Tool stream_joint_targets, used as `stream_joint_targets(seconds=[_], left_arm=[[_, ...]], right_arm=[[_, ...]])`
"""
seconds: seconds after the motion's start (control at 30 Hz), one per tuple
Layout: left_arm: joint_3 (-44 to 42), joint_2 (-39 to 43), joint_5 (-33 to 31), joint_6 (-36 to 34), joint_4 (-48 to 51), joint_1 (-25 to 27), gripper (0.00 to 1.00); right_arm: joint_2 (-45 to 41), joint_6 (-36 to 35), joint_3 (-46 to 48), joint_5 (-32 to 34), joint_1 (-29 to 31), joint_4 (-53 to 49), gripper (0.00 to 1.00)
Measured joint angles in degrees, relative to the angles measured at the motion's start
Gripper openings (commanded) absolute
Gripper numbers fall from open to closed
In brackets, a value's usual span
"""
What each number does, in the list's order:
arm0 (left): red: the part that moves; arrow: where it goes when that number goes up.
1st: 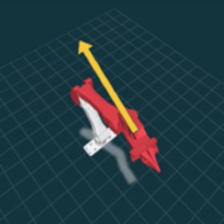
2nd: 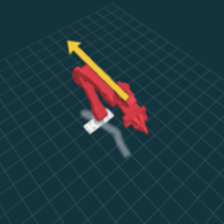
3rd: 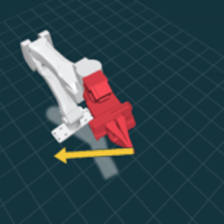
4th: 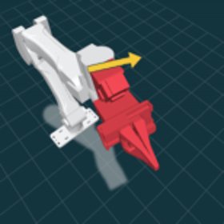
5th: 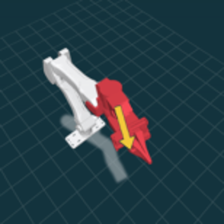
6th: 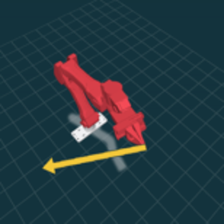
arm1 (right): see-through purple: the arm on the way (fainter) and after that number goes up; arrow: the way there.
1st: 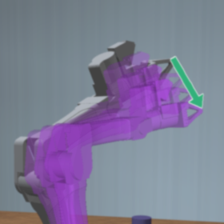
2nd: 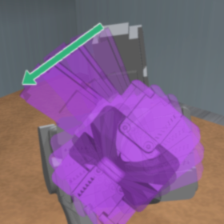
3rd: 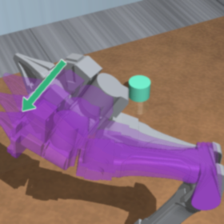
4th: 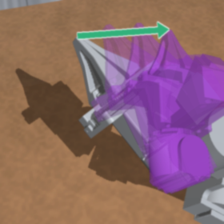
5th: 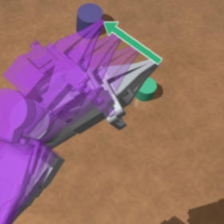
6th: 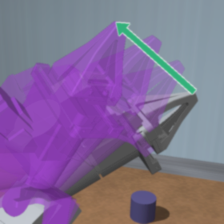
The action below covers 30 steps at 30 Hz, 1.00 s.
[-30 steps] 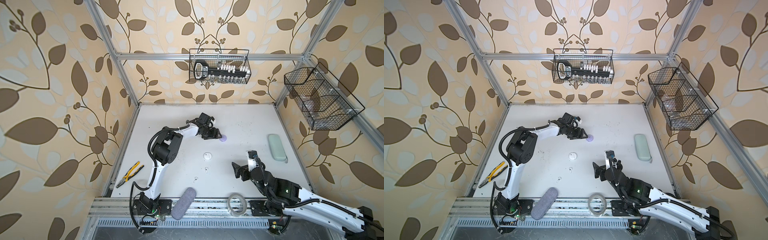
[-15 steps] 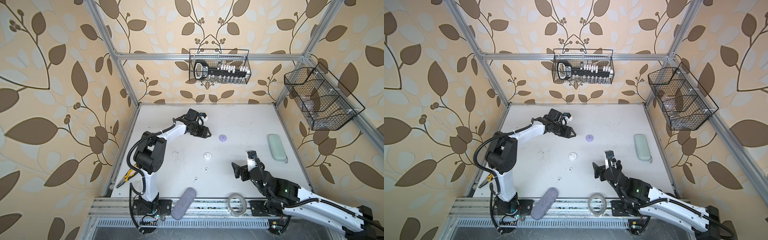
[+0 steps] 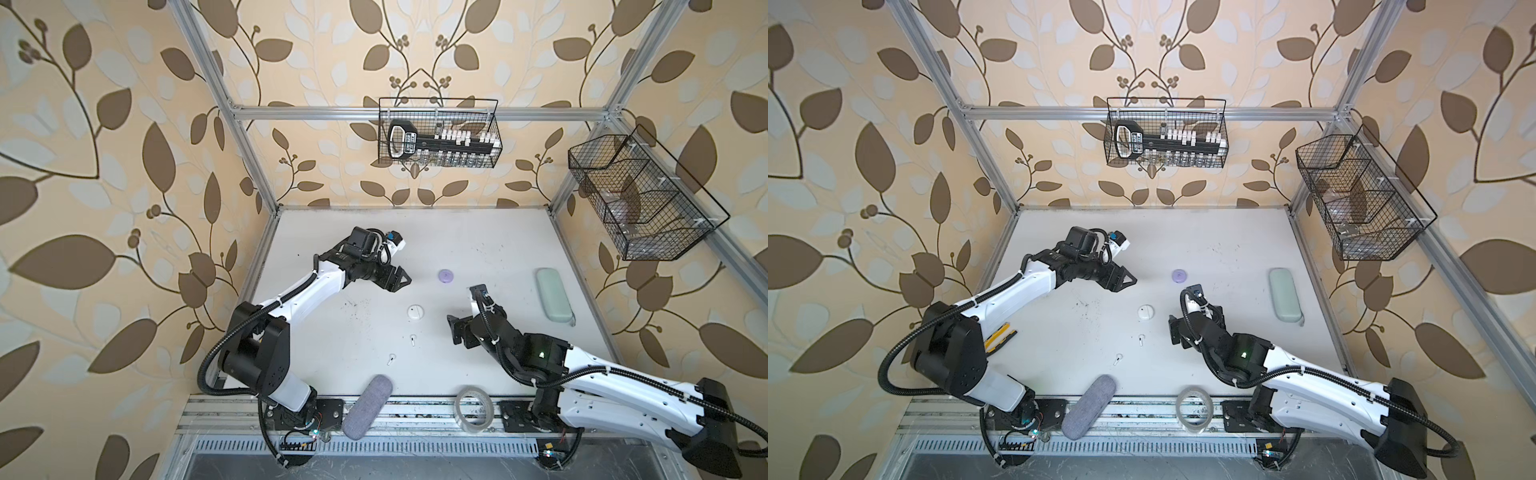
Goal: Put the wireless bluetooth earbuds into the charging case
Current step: 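Lift the left gripper away while the right gripper moves over the white round case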
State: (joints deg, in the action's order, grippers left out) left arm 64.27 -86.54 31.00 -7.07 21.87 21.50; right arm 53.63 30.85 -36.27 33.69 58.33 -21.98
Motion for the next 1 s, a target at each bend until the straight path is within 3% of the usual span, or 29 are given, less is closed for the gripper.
stream_joint_targets(seconds=[0.27,1.0], left_arm=[[-0.9,1.9,3.2,0.7,-2.2,-6.9,0.89],[-11.8,11.9,3.0,-7.2,-0.9,-7.0,0.67]], right_arm=[[6.8,0.2,-3.7,-3.3,-2.4,1.2,0.97],[32.8,2.2,-18.2,-10.4,-3.3,1.6,0.94]])
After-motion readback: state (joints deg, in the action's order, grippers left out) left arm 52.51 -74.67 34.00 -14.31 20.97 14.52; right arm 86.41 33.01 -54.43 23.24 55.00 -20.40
